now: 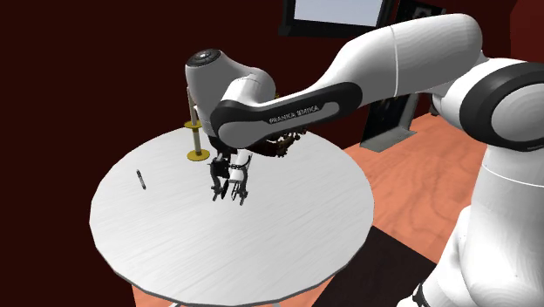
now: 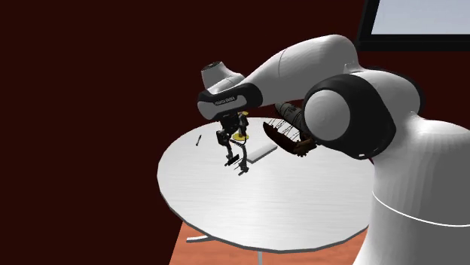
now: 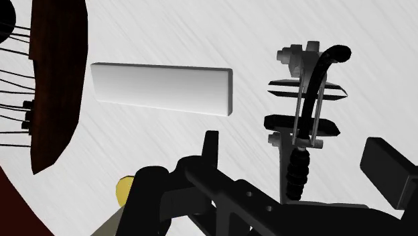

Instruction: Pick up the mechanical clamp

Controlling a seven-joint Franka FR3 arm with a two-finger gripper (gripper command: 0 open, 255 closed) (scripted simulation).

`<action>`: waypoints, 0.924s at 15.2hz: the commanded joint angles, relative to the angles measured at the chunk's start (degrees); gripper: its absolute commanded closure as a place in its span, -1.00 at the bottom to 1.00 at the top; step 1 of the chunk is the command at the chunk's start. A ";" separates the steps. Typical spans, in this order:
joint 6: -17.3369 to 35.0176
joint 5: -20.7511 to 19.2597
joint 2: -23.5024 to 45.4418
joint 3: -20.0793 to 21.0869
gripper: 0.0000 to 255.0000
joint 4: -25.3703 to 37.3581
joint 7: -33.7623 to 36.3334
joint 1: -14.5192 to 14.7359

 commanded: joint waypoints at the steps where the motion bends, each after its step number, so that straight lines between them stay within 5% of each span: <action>1: 1.35 -0.35 0.43 -0.11 -1.00 -0.98 0.42 -0.07; 5: 3.00 -0.77 0.91 -0.22 -1.00 -2.29 1.12 -0.09; 6: 3.14 -0.78 0.89 -0.24 1.00 -2.44 1.12 -0.13; 14: 3.15 -0.77 0.85 -0.23 1.00 -2.49 1.14 -0.12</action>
